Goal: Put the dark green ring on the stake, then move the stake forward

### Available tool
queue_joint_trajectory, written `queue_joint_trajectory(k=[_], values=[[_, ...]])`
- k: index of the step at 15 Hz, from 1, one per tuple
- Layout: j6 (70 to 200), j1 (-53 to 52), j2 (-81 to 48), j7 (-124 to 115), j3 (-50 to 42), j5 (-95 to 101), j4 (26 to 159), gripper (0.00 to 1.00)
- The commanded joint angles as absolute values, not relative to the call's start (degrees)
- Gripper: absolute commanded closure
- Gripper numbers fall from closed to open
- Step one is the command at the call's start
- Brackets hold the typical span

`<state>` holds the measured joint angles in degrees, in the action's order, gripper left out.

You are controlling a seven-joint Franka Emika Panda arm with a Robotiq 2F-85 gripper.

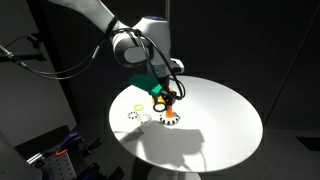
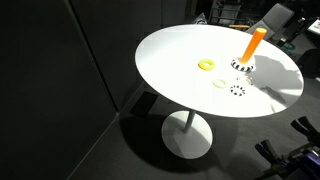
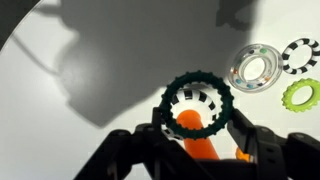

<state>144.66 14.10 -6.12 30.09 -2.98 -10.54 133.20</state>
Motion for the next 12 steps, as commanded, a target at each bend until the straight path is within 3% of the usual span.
queue_joint_trajectory(k=[1, 12], values=[[139.7, 12.8, -5.9, 29.5, -3.9, -12.3, 128.9, 0.58], [136.0, 9.9, -8.2, 26.0, -3.5, -13.0, 120.4, 0.58]])
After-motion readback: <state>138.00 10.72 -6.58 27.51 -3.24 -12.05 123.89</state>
